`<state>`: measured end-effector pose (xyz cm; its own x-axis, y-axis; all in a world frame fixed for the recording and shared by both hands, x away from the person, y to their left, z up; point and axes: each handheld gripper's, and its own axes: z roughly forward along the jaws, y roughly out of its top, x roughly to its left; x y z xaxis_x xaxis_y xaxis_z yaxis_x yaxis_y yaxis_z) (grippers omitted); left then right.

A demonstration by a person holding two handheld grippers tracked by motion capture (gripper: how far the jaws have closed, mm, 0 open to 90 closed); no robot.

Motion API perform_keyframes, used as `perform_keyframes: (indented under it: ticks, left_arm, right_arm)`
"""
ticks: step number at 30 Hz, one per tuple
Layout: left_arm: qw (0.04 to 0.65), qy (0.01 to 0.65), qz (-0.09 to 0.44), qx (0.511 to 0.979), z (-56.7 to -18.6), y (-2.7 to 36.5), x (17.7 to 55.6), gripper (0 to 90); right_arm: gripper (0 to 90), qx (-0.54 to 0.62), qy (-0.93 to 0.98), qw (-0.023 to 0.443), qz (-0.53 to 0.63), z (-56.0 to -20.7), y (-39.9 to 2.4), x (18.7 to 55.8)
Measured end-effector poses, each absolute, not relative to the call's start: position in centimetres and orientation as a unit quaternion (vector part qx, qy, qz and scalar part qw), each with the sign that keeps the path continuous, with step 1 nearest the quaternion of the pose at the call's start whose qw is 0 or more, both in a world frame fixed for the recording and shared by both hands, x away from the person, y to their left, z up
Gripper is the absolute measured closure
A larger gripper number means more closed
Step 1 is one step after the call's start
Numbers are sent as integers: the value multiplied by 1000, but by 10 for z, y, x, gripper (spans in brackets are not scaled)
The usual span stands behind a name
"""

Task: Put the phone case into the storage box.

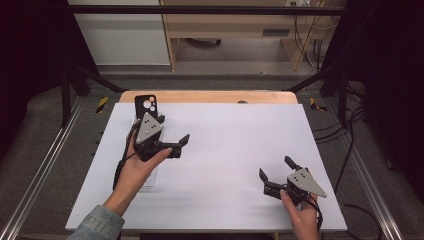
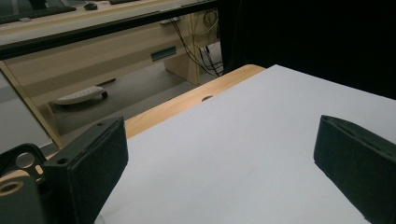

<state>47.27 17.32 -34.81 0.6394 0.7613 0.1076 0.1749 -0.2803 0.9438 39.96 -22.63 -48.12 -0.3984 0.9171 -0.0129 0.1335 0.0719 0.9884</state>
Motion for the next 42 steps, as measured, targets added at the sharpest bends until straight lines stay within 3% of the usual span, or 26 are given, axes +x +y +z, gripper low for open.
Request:
perform_keyframes:
  ticks: [42]
  left_arm:
    - [550,367,314,681,-328,261,449,19]
  right_arm:
    - [26,412,639,363,539,-482,-225,399]
